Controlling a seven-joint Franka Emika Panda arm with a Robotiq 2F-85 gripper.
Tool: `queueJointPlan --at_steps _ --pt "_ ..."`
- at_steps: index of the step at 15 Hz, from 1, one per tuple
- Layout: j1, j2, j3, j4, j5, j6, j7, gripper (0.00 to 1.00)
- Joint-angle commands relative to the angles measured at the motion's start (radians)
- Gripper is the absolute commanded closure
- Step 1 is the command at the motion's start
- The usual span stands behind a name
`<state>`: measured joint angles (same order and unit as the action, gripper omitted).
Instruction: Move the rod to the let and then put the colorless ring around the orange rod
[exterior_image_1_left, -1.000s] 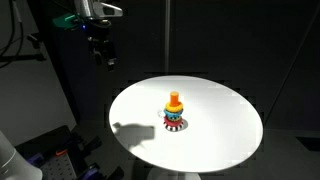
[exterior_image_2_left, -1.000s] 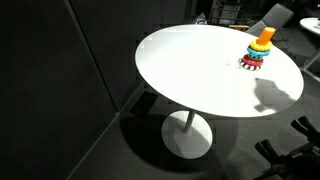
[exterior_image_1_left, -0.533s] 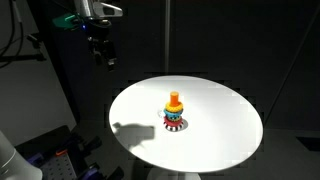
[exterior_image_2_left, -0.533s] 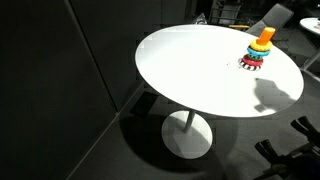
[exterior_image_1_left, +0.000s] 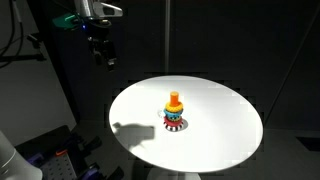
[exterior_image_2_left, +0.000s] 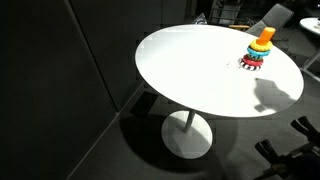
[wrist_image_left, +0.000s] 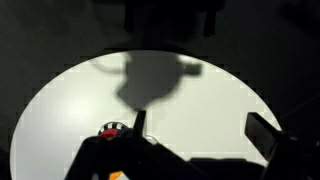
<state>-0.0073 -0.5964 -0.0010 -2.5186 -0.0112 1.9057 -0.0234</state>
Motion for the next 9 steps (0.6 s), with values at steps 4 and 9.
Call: queueJointPlan --at_steps 4,9 --pt "-0.005 0.025 -0.006 0.032 -0.001 -0.001 0.011 0.0" --pt "-0.027 0.117 -0.029 0.117 0.005 0.013 0.017 0.0"
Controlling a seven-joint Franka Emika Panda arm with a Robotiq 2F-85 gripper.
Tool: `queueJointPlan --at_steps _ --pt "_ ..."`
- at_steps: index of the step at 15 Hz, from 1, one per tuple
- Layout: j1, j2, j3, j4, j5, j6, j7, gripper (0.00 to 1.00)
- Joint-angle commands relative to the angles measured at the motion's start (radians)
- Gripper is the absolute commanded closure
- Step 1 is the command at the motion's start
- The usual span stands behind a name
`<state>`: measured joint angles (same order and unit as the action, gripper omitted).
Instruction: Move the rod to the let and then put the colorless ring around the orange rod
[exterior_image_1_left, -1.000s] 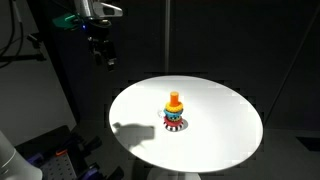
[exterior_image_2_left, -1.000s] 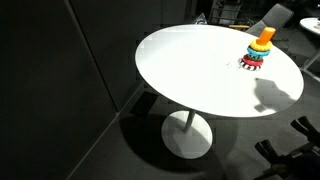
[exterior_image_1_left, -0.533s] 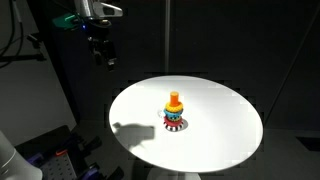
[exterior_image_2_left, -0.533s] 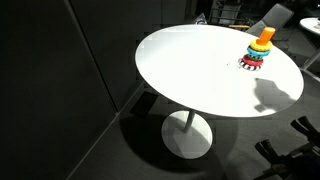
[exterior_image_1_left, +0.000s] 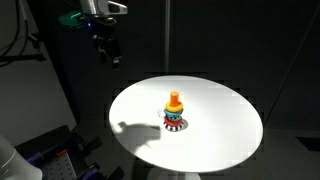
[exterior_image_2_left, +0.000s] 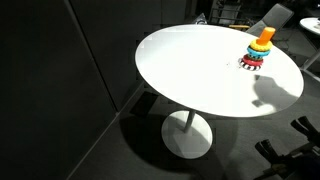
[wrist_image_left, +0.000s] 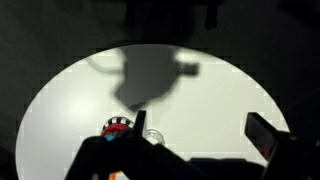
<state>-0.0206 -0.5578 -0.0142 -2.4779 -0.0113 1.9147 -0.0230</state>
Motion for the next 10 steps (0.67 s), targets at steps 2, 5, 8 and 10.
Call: queueJointPlan --at_steps 2,5,8,10 --pt "-0.025 0.128 -0.028 0.114 0.005 0.023 0.018 0.0" --pt "-0.04 0.209 -0.047 0.17 0.004 0.054 0.011 0.0" --pt "-0.051 0.284 -0.065 0.214 0.004 0.084 0.002 0.0" --pt "-0.056 0.335 -0.08 0.238 0.008 0.104 -0.02 0.0"
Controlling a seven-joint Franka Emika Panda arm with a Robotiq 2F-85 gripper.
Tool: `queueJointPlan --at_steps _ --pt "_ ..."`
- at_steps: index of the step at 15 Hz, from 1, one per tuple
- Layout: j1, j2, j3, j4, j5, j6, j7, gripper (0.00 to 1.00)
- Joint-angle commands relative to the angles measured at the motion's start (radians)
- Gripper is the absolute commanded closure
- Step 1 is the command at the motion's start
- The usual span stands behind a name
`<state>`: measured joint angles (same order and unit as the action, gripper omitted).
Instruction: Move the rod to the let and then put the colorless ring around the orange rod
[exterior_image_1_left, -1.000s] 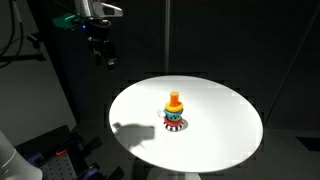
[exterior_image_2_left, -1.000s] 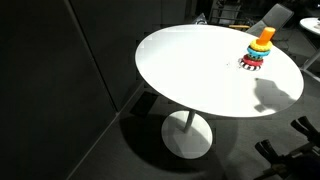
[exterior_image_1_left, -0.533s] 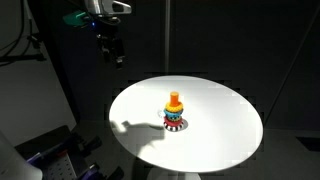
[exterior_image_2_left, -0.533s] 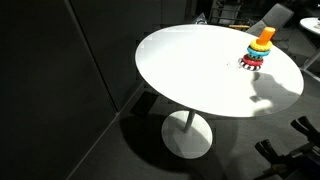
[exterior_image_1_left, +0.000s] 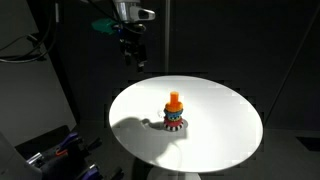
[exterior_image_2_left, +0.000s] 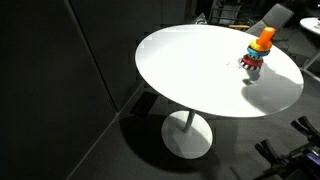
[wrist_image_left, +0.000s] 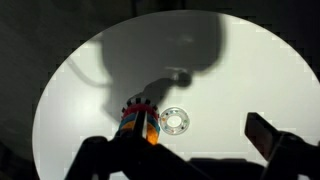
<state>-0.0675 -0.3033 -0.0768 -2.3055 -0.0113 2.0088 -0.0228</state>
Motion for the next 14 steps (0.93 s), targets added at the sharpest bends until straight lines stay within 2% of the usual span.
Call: queueJointPlan --at_steps 1,7,9,14 --pt "-0.011 0.102 -0.022 0.075 0.008 0.021 -0.029 0.0" --pt "-0.02 0.201 -0.04 0.12 0.008 0.08 -0.06 0.0" --pt "-0.018 0.184 -0.032 0.089 0.001 0.083 -0.034 0.0" --pt "-0.02 0.201 -0.033 0.108 0.001 0.085 -0.034 0.0"
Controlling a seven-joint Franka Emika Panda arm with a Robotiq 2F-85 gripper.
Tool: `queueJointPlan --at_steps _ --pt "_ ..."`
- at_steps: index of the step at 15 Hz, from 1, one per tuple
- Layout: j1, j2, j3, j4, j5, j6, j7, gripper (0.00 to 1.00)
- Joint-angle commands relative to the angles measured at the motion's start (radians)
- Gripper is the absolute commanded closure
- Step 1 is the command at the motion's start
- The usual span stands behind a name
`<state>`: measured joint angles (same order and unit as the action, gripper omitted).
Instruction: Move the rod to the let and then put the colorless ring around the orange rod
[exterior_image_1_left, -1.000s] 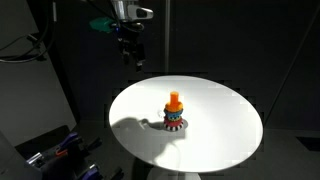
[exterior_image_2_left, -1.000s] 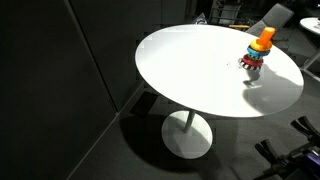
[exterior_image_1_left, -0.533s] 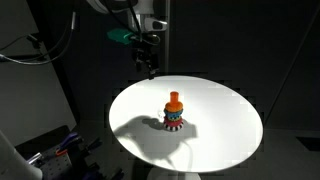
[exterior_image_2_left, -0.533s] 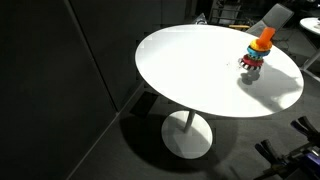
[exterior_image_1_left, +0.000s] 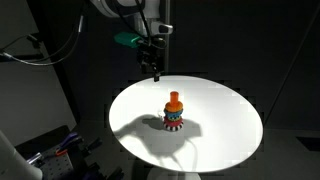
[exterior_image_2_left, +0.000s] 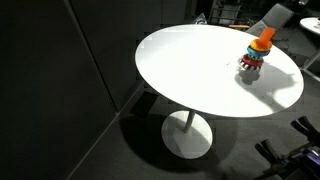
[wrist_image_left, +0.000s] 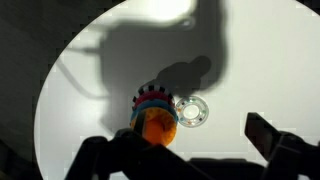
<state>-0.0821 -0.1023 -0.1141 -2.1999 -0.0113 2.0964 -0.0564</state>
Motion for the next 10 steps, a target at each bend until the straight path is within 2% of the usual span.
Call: queueJointPlan --at_steps 1,3,10 --pt "-0.005 0.0 0.005 0.002 0.001 -0.003 -0.001 0.0" --pt "-0.006 0.003 0.005 0.003 0.002 0.011 0.012 0.0" --pt "-0.009 0.099 0.001 0.044 0.018 0.181 0.022 0.0"
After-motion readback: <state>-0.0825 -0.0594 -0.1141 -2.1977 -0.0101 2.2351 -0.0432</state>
